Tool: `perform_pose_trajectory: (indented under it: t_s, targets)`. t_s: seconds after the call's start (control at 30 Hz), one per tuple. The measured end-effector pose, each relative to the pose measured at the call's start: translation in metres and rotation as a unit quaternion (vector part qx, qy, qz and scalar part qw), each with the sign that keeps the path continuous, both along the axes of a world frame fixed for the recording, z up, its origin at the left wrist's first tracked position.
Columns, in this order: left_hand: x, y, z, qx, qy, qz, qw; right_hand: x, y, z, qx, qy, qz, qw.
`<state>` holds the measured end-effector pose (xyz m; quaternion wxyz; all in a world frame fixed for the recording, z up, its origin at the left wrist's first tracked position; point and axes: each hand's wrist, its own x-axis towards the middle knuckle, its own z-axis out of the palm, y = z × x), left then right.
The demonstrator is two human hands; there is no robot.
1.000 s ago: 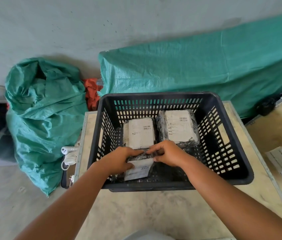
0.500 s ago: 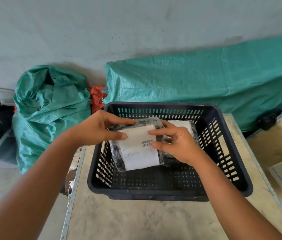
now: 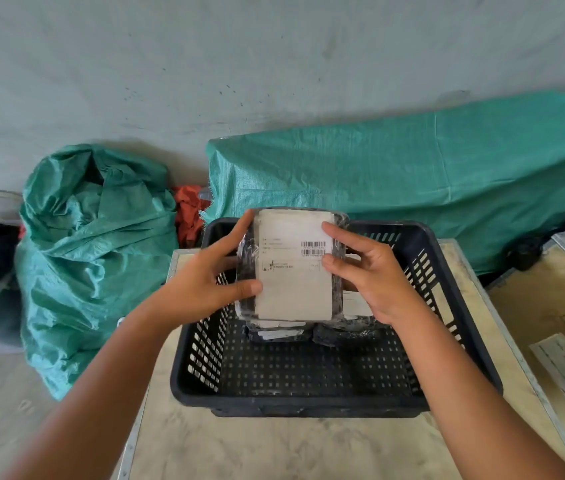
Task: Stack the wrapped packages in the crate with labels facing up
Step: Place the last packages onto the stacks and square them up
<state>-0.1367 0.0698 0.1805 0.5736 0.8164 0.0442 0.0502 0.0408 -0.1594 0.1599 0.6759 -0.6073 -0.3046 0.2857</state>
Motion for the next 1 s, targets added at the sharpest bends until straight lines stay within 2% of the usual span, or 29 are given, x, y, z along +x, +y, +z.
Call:
perform_pose_trajectory:
  t_s: [0.13, 0.3, 0.4, 0.63, 0.73, 1.0]
  targets:
    - [0.007, -0.006, -0.015, 0.010, 0.017, 0.014, 1.000, 0.012, 0.006, -0.009, -0.017, 0.024, -0.017, 0.999]
    - [0.029, 0.005, -0.040, 0.048, 0.105, 0.036, 0.993, 0.029, 0.026, -0.018, -0.130, -0.051, -0.006, 0.990]
    - [0.038, 0.013, -0.061, 0.025, 0.154, 0.049, 0.987, 0.035, 0.040, -0.035, -0.207, -0.086, 0.034, 0.974]
    - [0.064, 0.019, -0.098, -0.016, 0.256, 0.106, 0.961, 0.042, 0.074, -0.082, -0.325, -0.102, 0.092, 0.936]
    - [0.071, 0.022, -0.115, -0.006, 0.274, 0.090, 0.958, 0.043, 0.075, -0.099, -0.341, -0.084, 0.084, 0.932]
    - [0.085, 0.014, -0.147, 0.016, 0.325, 0.082, 0.942, 0.043, 0.075, -0.126, -0.375, -0.116, 0.089, 0.916]
